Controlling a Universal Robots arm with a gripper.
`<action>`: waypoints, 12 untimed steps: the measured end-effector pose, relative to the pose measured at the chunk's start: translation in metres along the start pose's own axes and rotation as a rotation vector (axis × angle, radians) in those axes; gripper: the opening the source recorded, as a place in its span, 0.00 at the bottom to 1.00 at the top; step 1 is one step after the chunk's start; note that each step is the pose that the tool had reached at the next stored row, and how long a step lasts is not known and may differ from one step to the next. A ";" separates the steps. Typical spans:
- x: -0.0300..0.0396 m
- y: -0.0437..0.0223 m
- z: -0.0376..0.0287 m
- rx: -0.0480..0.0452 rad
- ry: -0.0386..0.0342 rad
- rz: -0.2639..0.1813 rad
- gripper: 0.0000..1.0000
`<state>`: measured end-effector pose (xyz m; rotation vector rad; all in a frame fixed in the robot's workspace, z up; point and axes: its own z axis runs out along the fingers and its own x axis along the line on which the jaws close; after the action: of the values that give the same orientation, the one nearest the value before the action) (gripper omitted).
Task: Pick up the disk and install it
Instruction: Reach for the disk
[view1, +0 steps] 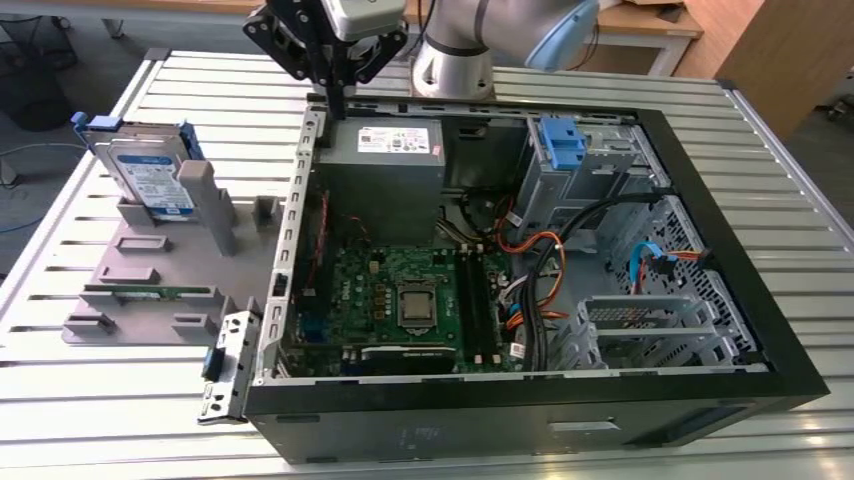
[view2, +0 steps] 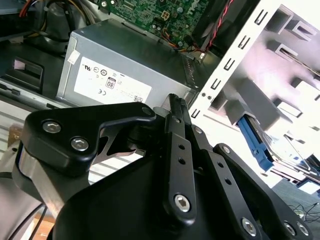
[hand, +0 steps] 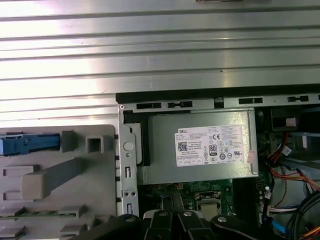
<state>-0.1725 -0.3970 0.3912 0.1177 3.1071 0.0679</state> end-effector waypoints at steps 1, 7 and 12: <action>0.0004 0.0000 0.0000 0.0000 0.0000 0.000 0.11; 0.0005 -0.0001 0.0000 0.0000 0.0000 0.000 0.11; 0.0026 -0.0002 0.0000 0.0001 0.0000 0.000 0.11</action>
<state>-0.1751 -0.3970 0.3911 0.1176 3.1071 0.0678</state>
